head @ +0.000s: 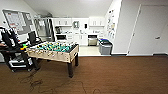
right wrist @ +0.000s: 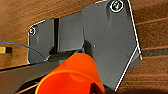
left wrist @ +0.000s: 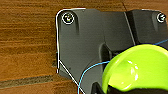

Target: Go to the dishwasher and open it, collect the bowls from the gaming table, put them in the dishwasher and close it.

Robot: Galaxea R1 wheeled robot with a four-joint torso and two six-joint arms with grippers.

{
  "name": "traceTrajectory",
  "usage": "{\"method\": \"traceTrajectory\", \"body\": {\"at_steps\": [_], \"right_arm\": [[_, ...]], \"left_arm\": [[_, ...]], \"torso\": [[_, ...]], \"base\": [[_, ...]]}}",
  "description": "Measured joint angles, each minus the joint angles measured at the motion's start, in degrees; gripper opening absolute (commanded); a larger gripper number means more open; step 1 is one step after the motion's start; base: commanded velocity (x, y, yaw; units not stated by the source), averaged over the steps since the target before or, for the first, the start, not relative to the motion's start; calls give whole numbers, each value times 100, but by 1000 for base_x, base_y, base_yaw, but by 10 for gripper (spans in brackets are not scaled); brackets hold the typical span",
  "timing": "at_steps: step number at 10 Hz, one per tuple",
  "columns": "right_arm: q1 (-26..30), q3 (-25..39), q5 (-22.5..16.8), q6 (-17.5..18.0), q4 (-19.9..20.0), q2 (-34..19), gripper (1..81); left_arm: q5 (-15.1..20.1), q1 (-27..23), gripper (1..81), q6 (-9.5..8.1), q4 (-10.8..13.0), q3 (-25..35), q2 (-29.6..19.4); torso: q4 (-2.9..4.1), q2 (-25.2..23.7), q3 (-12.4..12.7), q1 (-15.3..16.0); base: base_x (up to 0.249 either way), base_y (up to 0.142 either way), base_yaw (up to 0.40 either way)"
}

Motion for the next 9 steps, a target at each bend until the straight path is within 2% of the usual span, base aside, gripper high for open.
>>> {"method": "traceTrajectory", "body": {"at_steps": [4, 9], "right_arm": [[-13, -13, 2, 0, -2, -13, 10], [-16, -27, -5, 0, -9, 29, 10]], "left_arm": [[-2, -2, 10, 0, 0, 1, 26], [15, 28, 10, 0, 0, -11, -7]], "torso": [[0, 0, 0, 2], [0, 2, 0, 2]], "base": [[191, -76, 0], [191, 0, 0]]}}
